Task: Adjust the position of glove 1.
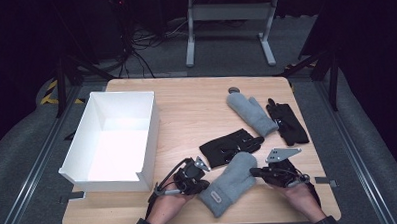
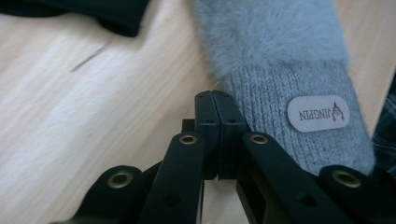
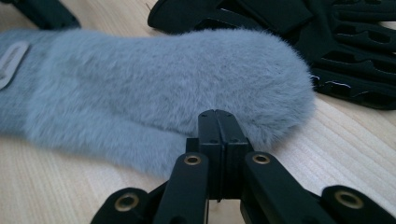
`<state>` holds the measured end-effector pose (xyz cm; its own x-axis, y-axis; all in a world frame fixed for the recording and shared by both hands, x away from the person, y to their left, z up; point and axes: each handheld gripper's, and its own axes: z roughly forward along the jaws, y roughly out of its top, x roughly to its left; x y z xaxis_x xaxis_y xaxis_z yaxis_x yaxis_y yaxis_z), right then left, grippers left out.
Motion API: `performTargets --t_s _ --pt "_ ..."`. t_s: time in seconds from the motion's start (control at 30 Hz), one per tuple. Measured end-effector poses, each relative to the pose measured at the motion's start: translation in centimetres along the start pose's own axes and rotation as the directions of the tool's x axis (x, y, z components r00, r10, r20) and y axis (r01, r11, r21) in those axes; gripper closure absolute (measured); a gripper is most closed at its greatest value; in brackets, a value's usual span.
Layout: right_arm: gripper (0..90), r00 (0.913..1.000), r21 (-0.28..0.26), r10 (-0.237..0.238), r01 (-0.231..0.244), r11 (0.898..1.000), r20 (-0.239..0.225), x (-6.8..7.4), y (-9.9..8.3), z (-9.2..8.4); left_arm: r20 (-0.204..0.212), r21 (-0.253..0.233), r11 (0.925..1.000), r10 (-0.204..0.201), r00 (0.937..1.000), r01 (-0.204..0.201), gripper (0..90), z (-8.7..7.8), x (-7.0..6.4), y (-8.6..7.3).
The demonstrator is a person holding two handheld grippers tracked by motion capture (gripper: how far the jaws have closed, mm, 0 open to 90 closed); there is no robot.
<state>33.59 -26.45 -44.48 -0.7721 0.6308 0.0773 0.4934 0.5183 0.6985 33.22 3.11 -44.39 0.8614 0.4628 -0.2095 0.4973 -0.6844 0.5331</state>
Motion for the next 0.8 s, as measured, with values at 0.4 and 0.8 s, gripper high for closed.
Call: performTargets --t_s 0.4,0.8 --pt "90.0 0.9999 0.015 0.003 -0.003 1.0 0.013 -0.7 1.0 0.7 0.129 -0.028 0.9911 0.133 0.9827 -0.13 89.8 2.7 -3.5 2.0" --pt "90.0 0.9986 0.03 -0.047 0.047 0.998 -0.025 -0.3 2.9 2.5 0.175 -0.071 0.9768 0.212 0.9616 -0.202 89.8 5.5 -5.4 4.2"
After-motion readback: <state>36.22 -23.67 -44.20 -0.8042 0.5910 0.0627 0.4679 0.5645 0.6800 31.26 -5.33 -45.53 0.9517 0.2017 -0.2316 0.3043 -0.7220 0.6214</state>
